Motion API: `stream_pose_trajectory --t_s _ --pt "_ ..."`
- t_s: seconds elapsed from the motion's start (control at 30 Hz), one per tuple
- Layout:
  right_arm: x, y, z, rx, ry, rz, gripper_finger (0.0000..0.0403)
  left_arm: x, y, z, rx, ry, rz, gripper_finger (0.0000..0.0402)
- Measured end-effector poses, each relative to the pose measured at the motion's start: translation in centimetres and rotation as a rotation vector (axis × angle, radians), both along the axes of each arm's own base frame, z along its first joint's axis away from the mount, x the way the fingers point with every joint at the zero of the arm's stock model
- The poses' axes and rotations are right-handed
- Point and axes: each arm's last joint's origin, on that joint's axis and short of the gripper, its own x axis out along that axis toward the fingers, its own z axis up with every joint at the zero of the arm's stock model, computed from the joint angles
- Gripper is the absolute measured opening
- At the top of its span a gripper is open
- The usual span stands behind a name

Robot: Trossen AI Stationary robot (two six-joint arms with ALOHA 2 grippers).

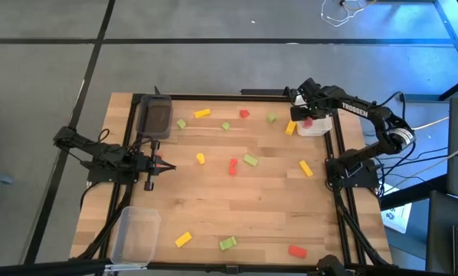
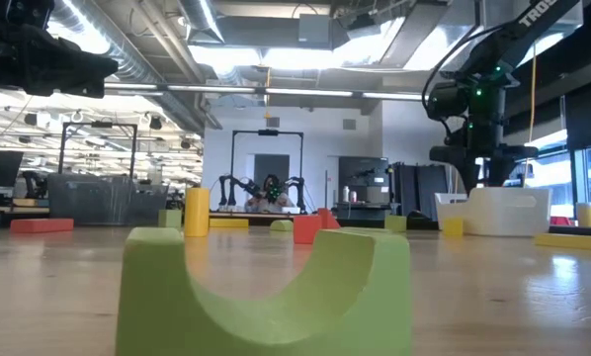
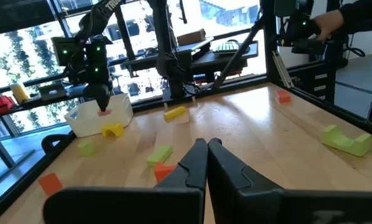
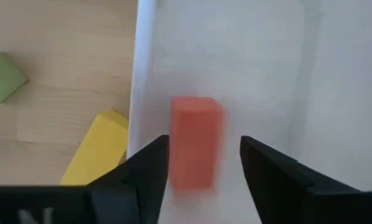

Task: Sort & place blocks by color
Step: Put the orange block into the white bin, then put the yellow block into the black bin

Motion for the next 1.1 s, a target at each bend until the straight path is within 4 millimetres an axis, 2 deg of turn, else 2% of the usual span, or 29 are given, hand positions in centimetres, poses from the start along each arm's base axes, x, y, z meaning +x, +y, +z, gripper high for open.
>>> stream_pose_trajectory --t_s 0.27,0.43,0.57,0.8,0.93,1.1 --pt "0.3 -0.1 0.3 0.019 -0.051 0.045 0.0208 0.0 0.0 0.0 0.0 0.0 0.0 0.0" --pt "1.7 0.3 2.3 -0.027 -0.1 0.229 0.0208 0.0 0.1 0.0 0.025 0.0 0.022 0.0" --pt "3.2 2.1 4.8 -0.114 -0.135 0.407 0.0208 0.0 0.1 0.0 0.053 -0.001 0.032 0.0" --pt "4.7 7.2 8.4 -0.202 -0.317 0.656 0.021 0.0 0.2 0.3 0.038 -0.027 0.068 0.0" --pt "5.2 10.0 10.0 -0.236 -0.429 0.798 0.021 -0.5 0.8 2.6 -0.098 -0.108 0.194 0.0" --pt "5.8 12.7 10.9 -0.265 -0.481 1.0 0.021 -1.3 1.2 7.1 -0.124 -0.121 0.237 0.0"
